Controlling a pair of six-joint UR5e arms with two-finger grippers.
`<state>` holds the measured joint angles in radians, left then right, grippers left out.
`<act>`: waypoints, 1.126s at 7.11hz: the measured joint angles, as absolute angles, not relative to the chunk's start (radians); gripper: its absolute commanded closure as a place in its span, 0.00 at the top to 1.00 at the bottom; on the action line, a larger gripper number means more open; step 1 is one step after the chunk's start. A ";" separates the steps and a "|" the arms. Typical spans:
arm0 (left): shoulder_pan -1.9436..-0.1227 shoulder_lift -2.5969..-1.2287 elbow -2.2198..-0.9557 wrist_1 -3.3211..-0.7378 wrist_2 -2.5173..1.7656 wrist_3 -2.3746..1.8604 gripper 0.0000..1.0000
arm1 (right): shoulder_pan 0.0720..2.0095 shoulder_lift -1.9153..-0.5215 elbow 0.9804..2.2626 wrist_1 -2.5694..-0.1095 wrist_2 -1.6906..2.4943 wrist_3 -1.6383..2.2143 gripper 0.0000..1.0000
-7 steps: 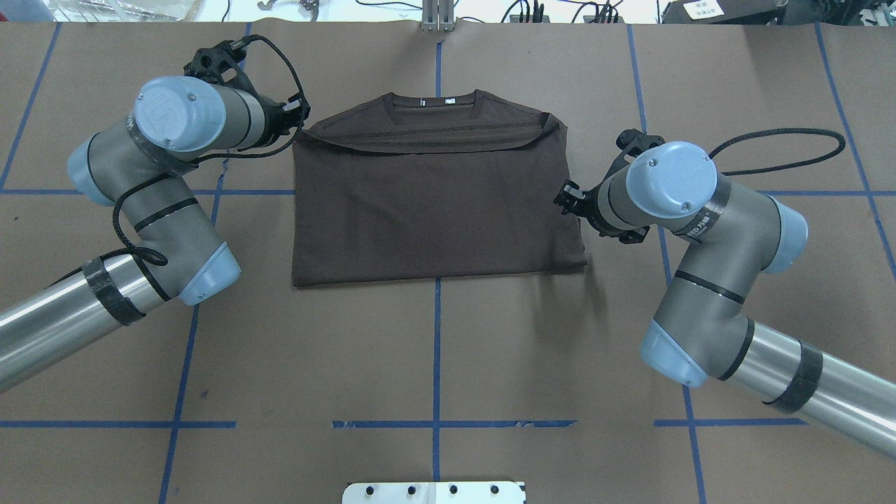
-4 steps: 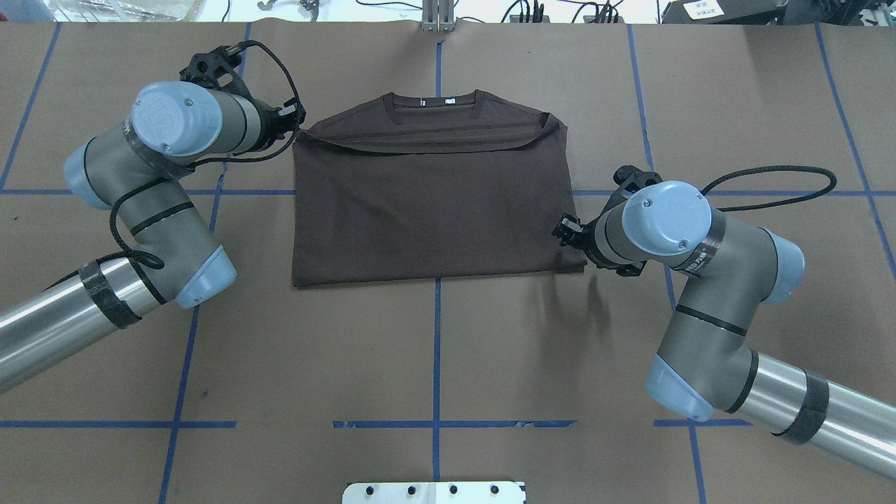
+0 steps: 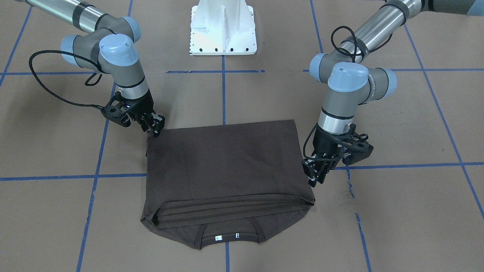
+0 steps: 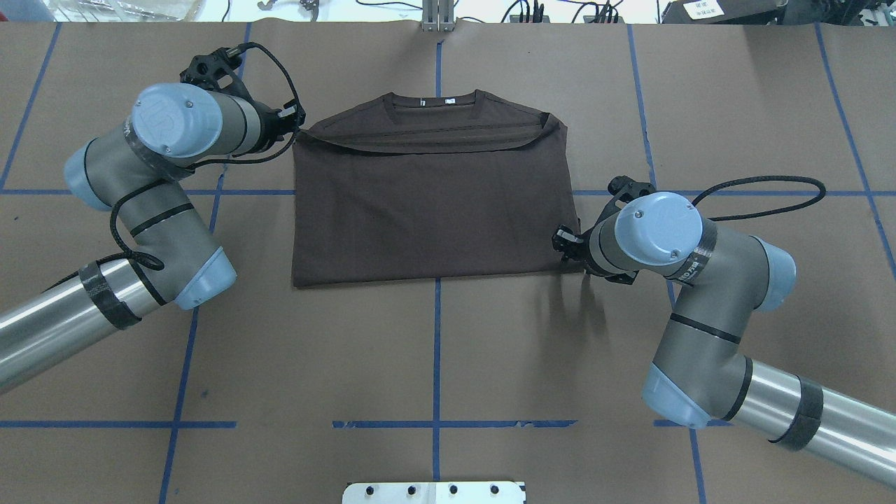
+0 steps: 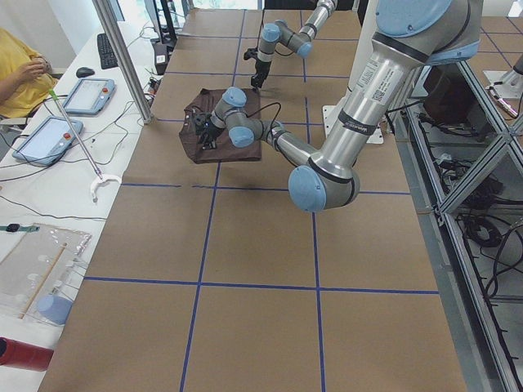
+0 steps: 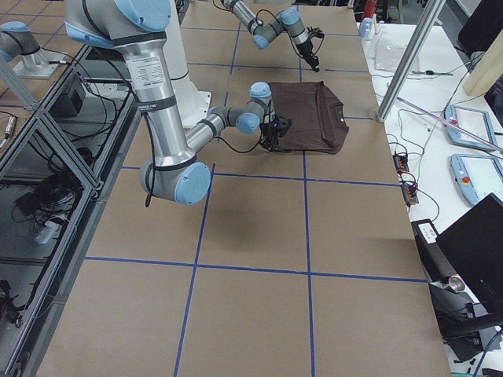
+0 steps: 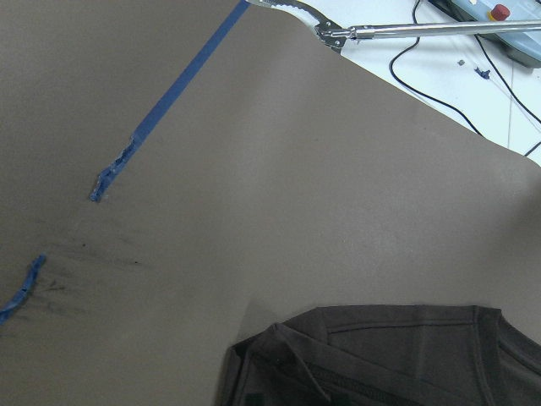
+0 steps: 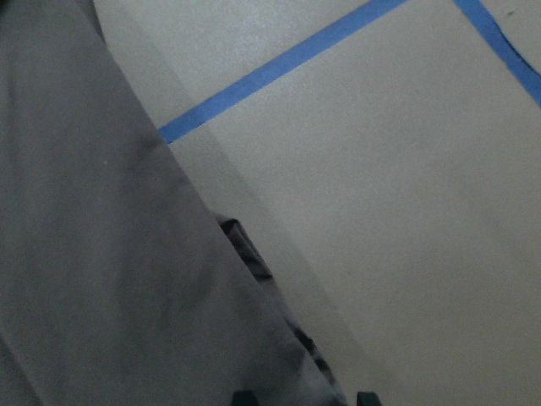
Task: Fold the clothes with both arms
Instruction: 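Lower the right gripper to the folded shirt's nearest corner and grasp, then drag the folded shirt with the right gripper away from the left arm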
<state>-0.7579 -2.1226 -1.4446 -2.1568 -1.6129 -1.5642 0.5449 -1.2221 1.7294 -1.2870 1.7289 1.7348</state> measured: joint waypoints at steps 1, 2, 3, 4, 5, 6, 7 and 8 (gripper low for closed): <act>-0.758 -2.122 -1.444 -2.157 -1.613 -1.562 0.38 | 0.541 -1.222 1.729 -1.287 1.729 1.735 0.08; -0.758 -2.122 -1.444 -2.157 -1.612 -1.562 0.38 | 0.541 -1.222 1.728 -1.287 1.729 1.736 0.00; -0.758 -2.122 -1.444 -2.156 -1.613 -1.563 0.38 | 0.540 -1.222 1.728 -1.287 1.729 1.735 0.00; -0.758 -2.123 -1.444 -2.156 -1.613 -1.564 0.38 | 0.540 -1.222 1.728 -1.287 1.730 1.735 0.00; -0.758 -2.123 -1.445 -2.155 -1.614 -1.563 0.38 | 0.541 -1.223 1.731 -1.287 1.732 1.735 0.00; -0.758 -2.123 -1.445 -2.155 -1.614 -1.564 0.38 | 0.543 -1.225 1.738 -1.287 1.734 1.734 0.00; -0.758 -2.124 -1.445 -2.156 -1.614 -1.564 0.38 | 0.542 -1.237 1.766 -1.288 1.738 1.734 0.00; -0.758 -2.124 -1.445 -2.156 -1.614 -1.564 0.38 | 0.530 -1.282 1.838 -1.291 1.749 1.735 0.00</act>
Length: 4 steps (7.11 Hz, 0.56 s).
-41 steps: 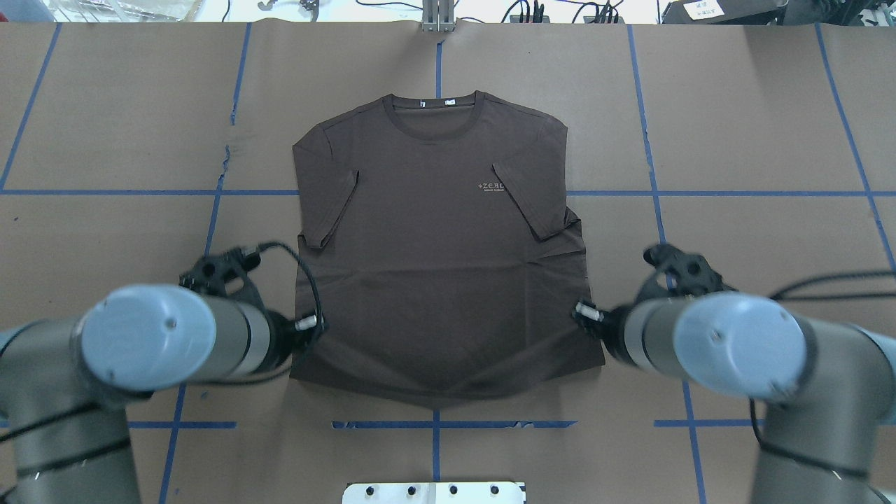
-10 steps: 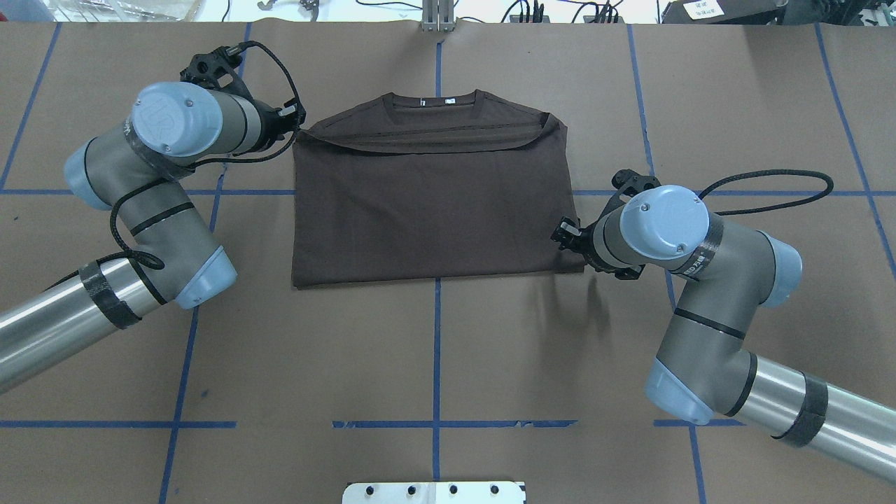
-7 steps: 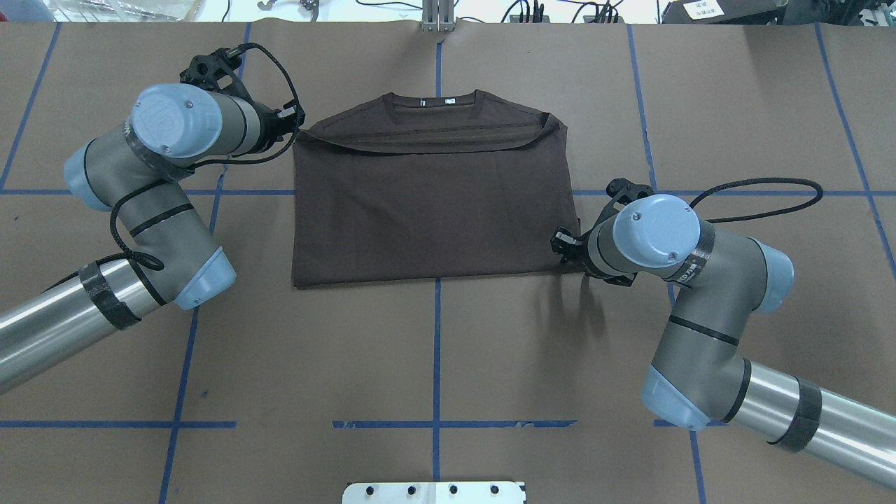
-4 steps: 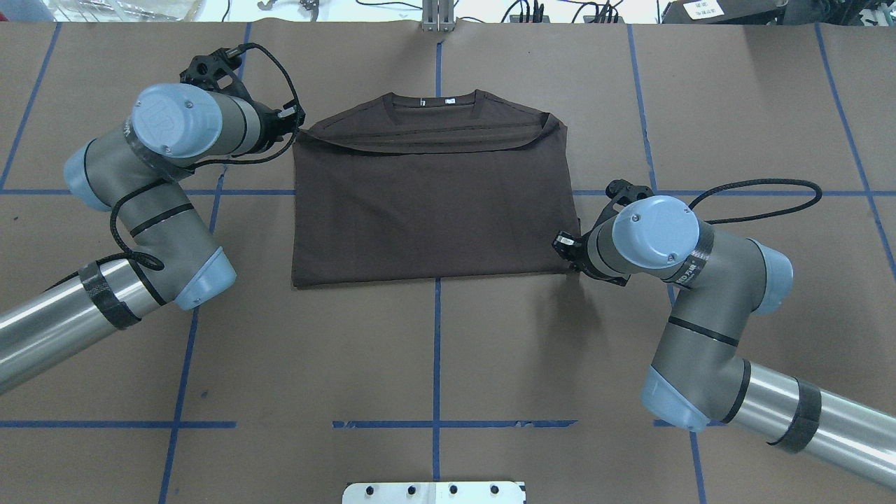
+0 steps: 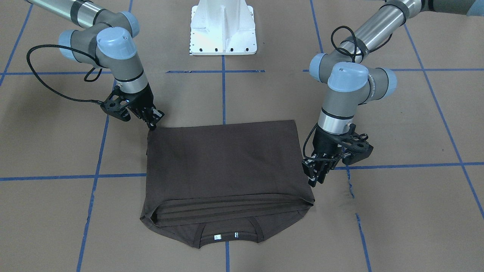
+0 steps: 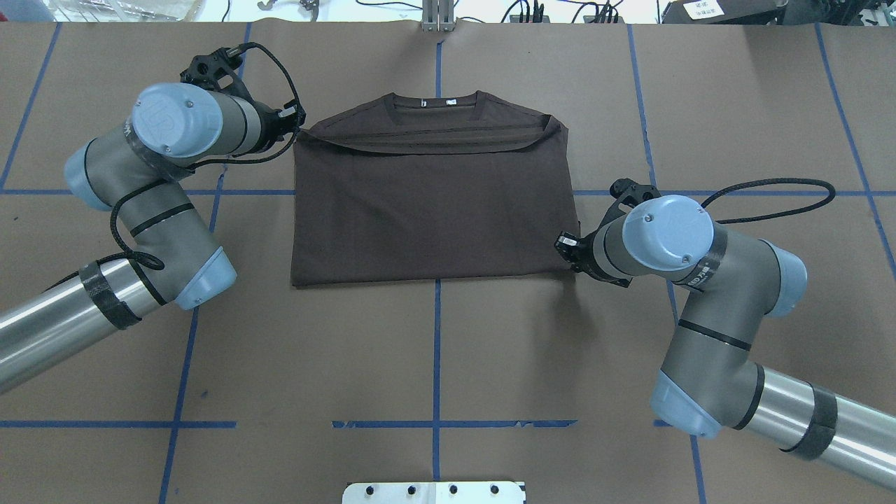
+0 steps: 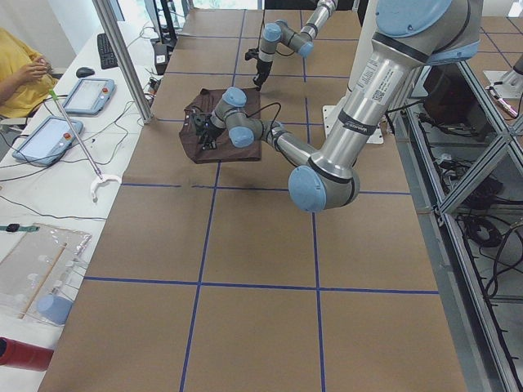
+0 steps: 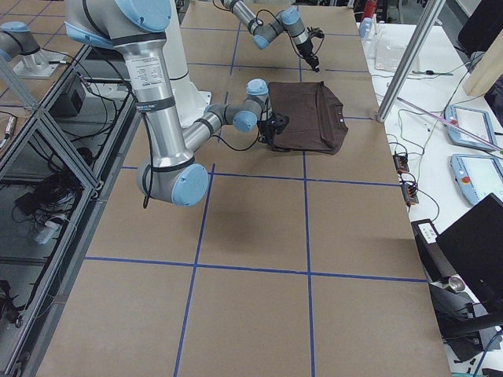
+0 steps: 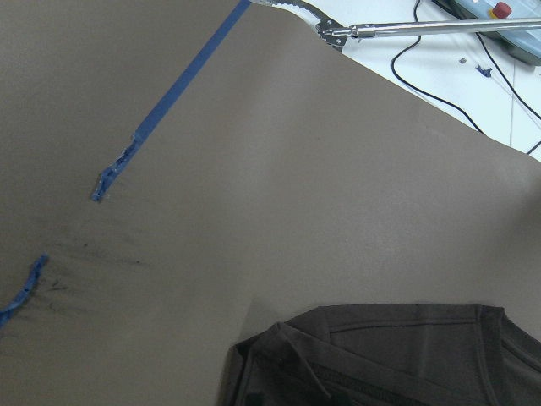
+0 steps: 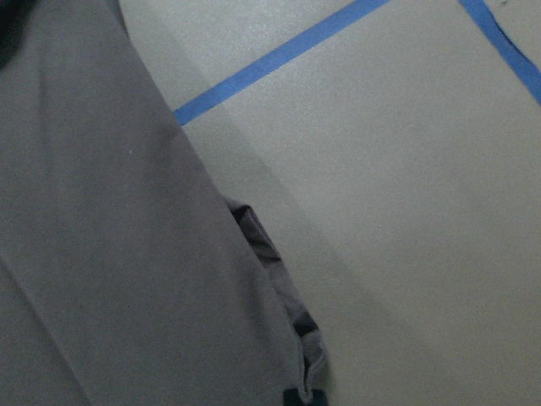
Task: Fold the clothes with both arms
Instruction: 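Drag the folded shirt with the right gripper away from the left arm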
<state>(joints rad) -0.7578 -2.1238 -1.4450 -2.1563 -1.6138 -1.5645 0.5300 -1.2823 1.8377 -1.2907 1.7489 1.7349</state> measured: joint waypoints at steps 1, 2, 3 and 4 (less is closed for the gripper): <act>-0.758 -2.124 -1.445 -2.157 -1.614 -1.564 0.38 | 0.500 -1.358 1.945 -1.295 1.774 1.744 0.00; -0.758 -2.125 -1.445 -2.157 -1.615 -1.564 0.38 | 0.446 -1.441 2.051 -1.298 1.802 1.764 0.00; -0.758 -2.126 -1.447 -2.158 -1.616 -1.564 0.38 | 0.366 -1.519 2.136 -1.298 1.820 1.782 0.00; -0.758 -2.129 -1.448 -2.158 -1.618 -1.565 0.38 | 0.277 -1.580 2.196 -1.298 1.827 1.790 0.43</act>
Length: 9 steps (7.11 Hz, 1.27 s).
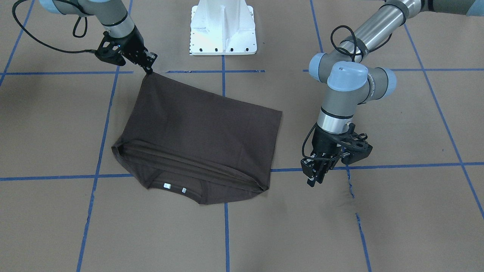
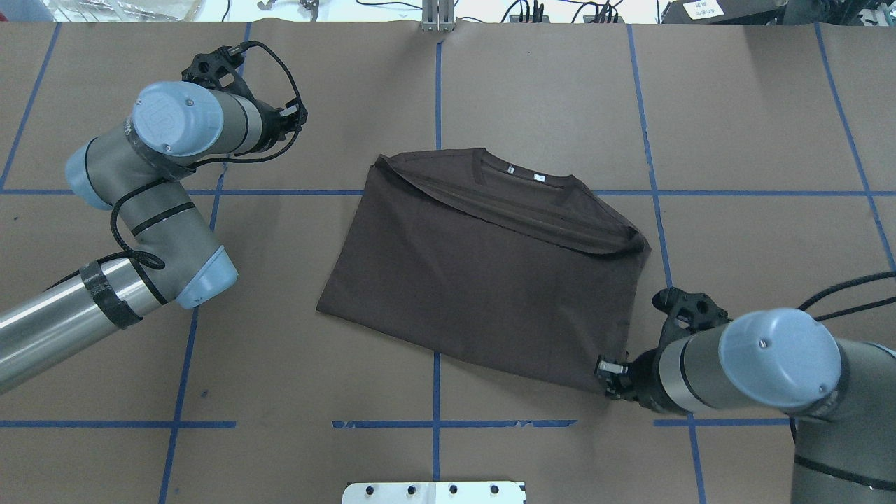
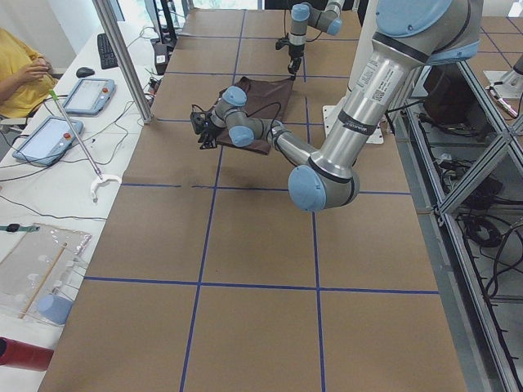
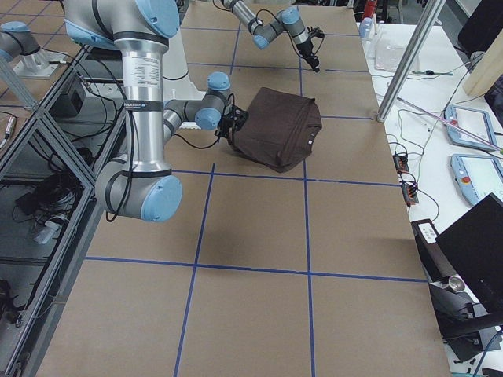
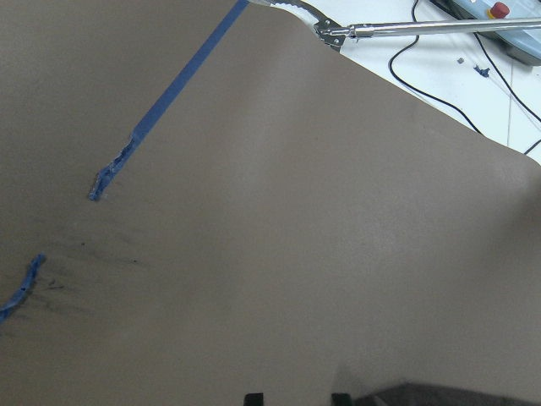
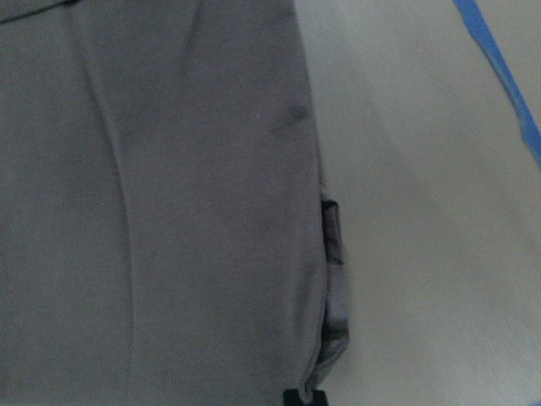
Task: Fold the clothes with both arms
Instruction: 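Drag the folded shirt with the right gripper away from the left arm, then grasp the collar corner with the right gripper while the left gripper grasps the near corner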
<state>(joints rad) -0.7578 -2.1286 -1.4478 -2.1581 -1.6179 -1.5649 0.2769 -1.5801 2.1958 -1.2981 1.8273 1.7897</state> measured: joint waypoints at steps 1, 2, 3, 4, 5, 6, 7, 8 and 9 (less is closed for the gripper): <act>-0.758 -2.132 -1.450 -2.158 -1.620 -1.567 0.38 | 0.180 -1.613 2.227 -1.298 1.826 1.796 0.99; -0.758 -2.131 -1.459 -2.158 -1.622 -1.569 0.39 | 0.103 -1.627 2.238 -1.298 1.821 1.804 1.00; -0.756 -2.128 -1.478 -2.157 -1.624 -1.571 0.39 | 0.066 -1.634 2.244 -1.298 1.818 1.811 1.00; -0.752 -2.120 -1.512 -2.157 -1.640 -1.593 0.40 | 0.067 -1.640 2.252 -1.299 1.816 1.814 1.00; -0.747 -2.096 -1.569 -2.155 -1.695 -1.642 0.42 | 0.112 -1.643 2.276 -1.299 1.815 1.816 1.00; -0.730 -2.051 -1.648 -2.152 -1.761 -1.700 0.46 | 0.191 -1.641 2.306 -1.299 1.815 1.816 1.00; -0.690 -2.008 -1.722 -2.147 -1.788 -1.759 0.47 | 0.275 -1.638 2.314 -1.299 1.803 1.813 1.00; -0.628 -1.974 -1.767 -2.142 -1.797 -1.823 0.50 | 0.355 -1.622 2.294 -1.298 1.778 1.804 1.00; -0.571 -1.953 -1.783 -2.127 -1.799 -1.874 0.51 | 0.423 -1.573 2.244 -1.298 1.765 1.784 1.00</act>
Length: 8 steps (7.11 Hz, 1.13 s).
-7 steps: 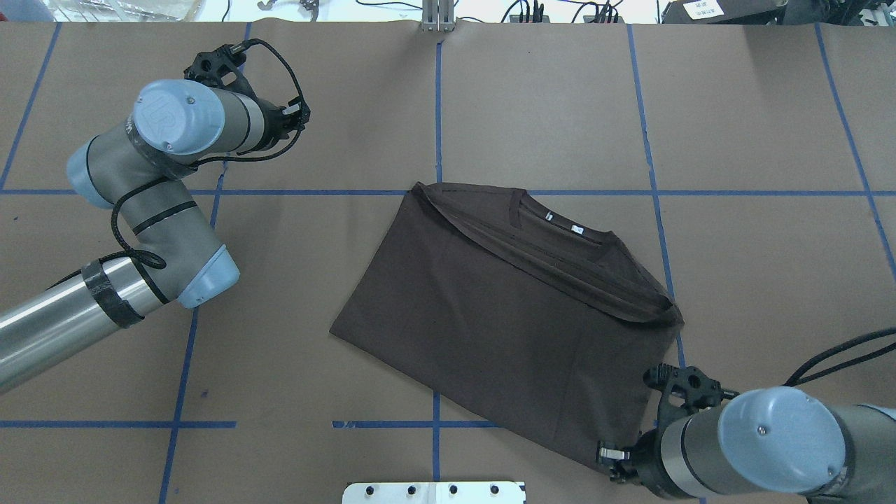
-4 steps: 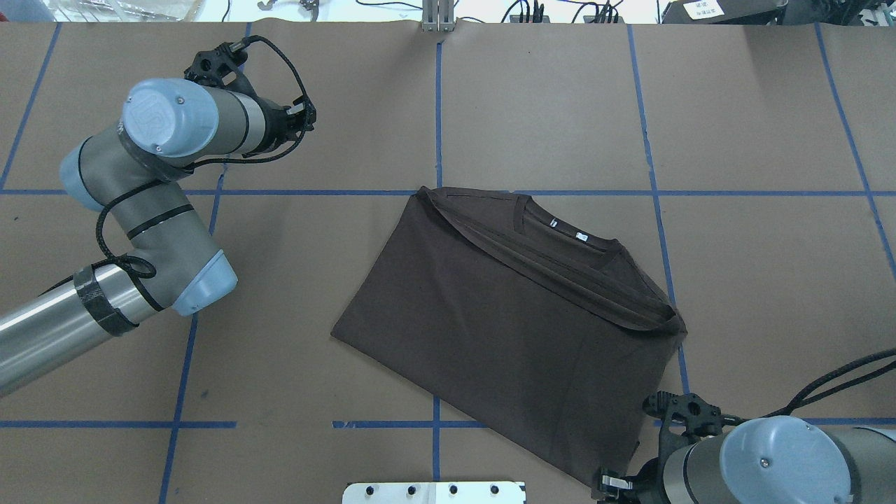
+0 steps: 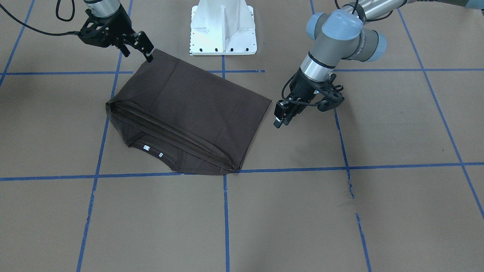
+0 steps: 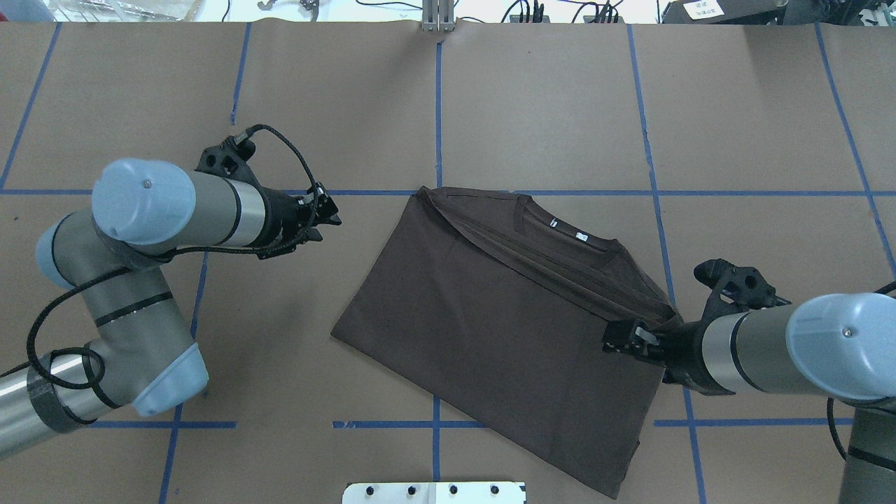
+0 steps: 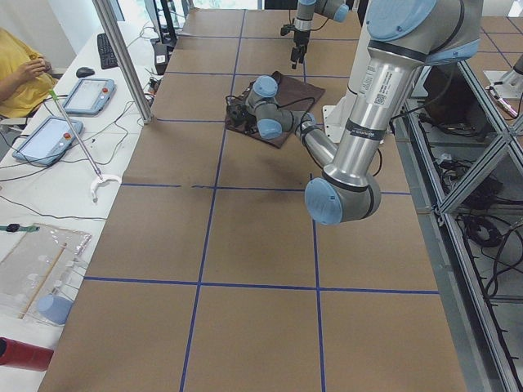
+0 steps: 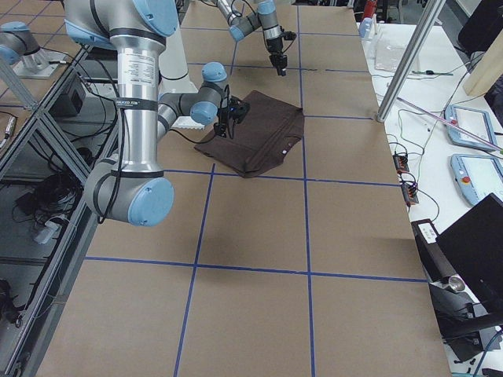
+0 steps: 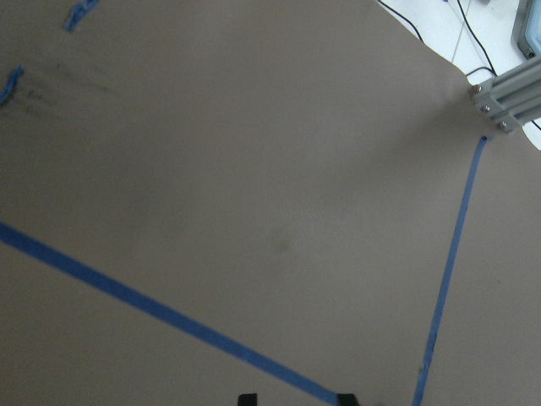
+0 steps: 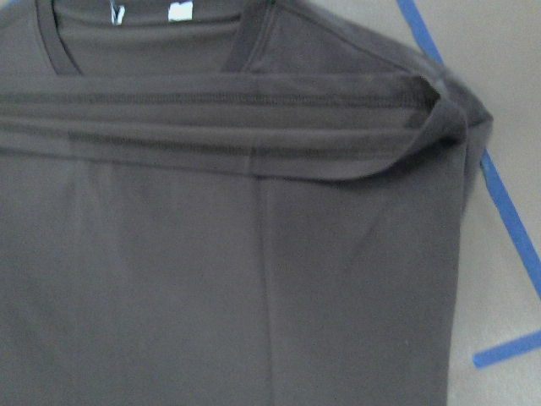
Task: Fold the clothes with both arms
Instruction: 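Grasp the collar corner with the right gripper while the left gripper grasps the near corner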
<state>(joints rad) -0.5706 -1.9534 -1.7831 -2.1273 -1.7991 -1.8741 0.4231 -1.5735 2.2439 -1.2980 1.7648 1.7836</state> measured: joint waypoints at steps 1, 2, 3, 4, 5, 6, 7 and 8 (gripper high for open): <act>-0.526 -1.946 -1.791 -2.092 -1.800 -1.910 0.51 | 0.482 -1.502 2.169 -1.298 1.760 1.747 1.00; -0.493 -1.947 -1.795 -2.048 -1.800 -1.935 0.51 | 0.522 -1.454 2.111 -1.297 1.758 1.713 1.00; -0.468 -1.948 -1.798 -2.014 -1.800 -1.959 0.51 | 0.543 -1.432 2.082 -1.297 1.758 1.692 1.00; -0.447 -1.950 -1.799 -1.988 -1.800 -1.985 0.51 | 0.550 -1.424 2.069 -1.296 1.757 1.684 1.00; -0.427 -1.953 -1.799 -1.961 -1.800 -2.003 0.51 | 0.553 -1.420 2.061 -1.296 1.756 1.681 1.00; -0.409 -1.956 -1.798 -1.939 -1.800 -2.013 0.51 | 0.553 -1.420 2.058 -1.296 1.754 1.680 1.00; -0.395 -1.960 -1.796 -1.928 -1.799 -2.017 0.51 | 0.553 -1.419 2.057 -1.296 1.751 1.679 1.00; -0.388 -1.962 -1.796 -1.924 -1.799 -2.018 0.50 | 0.553 -1.418 2.056 -1.296 1.751 1.679 1.00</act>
<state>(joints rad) -0.3877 -1.9622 -1.7955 -1.9240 -1.7990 -2.0180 0.5525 -1.4180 2.0556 -1.2962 1.7506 1.6791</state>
